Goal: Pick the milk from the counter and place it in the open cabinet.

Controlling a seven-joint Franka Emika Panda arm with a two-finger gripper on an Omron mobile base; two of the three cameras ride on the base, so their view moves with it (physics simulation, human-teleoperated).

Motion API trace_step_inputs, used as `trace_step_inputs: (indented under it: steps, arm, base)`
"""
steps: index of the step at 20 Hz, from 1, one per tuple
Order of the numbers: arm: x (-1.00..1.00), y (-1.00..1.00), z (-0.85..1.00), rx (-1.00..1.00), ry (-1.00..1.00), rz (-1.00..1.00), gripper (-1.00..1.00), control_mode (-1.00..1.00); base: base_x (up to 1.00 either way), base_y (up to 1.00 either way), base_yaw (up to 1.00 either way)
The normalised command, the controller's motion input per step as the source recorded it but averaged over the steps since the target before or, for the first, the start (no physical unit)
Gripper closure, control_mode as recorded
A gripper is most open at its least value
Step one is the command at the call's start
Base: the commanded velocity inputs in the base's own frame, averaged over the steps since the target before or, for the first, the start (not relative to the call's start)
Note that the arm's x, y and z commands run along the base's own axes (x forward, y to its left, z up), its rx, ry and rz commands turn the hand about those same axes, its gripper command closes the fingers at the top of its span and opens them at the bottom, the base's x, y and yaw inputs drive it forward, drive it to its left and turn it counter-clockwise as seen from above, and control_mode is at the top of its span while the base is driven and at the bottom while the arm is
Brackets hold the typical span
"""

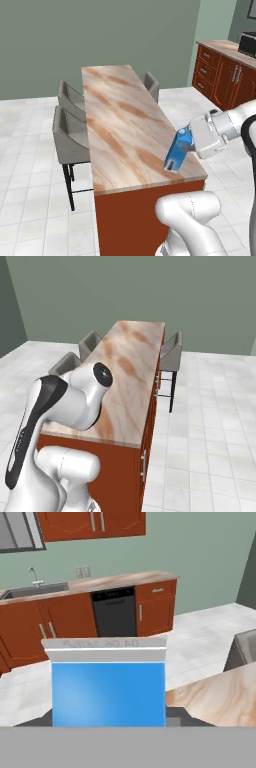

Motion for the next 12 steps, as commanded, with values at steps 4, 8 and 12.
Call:
trace_step_inputs:
  steps: [4, 8, 12]
  arm:
    - [-0.27, -0.01, 0.09, -0.13, -0.02, 0.01, 1.0, -1.0]
    - [-0.17, 0.0, 0.07, -0.09, 0.0, 0.0, 1.0, -1.0]
    - [0.0, 0.0, 0.01, -0.02, 0.0, 0.0, 1.0, -1.0]
  base:
    - [0.0, 0.0, 0.0]
    - [0.0, 0.0, 0.0]
    - [0.0, 0.0, 0.0]
